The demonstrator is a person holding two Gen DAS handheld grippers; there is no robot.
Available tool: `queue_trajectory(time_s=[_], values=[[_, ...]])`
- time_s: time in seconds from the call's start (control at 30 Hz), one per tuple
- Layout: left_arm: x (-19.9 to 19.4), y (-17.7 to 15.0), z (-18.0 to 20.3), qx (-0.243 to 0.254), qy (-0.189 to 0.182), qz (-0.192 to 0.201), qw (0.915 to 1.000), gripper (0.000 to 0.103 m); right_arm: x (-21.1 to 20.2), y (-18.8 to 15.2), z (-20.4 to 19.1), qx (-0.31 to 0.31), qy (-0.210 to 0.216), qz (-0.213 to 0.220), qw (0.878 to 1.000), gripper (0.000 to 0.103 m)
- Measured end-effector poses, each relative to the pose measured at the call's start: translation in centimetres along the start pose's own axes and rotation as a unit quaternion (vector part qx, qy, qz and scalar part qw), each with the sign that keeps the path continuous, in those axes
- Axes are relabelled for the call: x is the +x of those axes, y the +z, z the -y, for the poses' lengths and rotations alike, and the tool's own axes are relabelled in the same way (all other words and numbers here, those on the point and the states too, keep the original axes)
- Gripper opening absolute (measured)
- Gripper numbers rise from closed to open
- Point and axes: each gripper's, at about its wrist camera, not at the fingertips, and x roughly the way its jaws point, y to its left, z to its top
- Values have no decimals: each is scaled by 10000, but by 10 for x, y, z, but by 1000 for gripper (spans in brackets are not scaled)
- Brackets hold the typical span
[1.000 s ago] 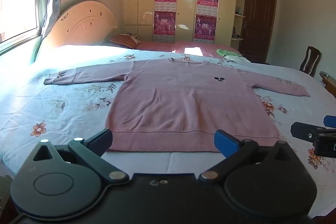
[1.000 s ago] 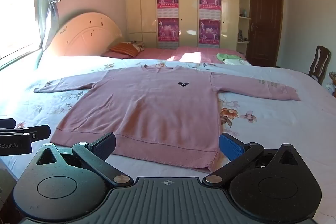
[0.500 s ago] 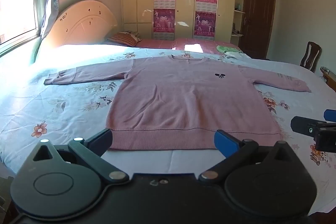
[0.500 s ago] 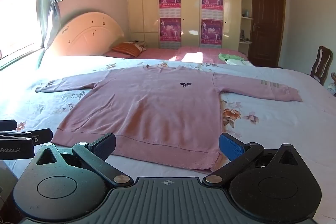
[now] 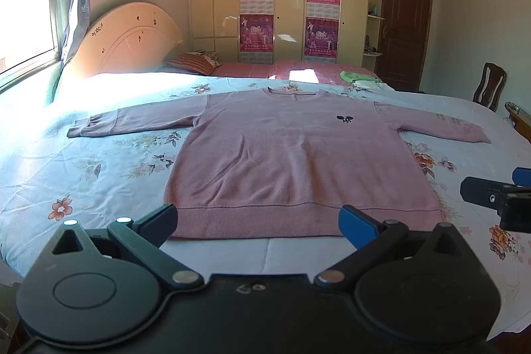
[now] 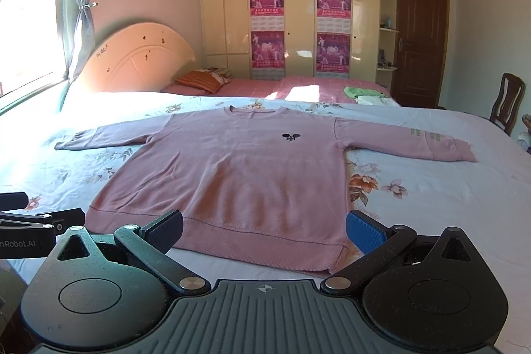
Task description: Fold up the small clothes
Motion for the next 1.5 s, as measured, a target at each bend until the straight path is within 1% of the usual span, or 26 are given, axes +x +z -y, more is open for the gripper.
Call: queue_trajectory(time_s=[1.5], values=[[-5, 2, 1, -13, -24, -1, 10000, 103, -4, -1, -1, 27, 35, 39, 10000, 103]])
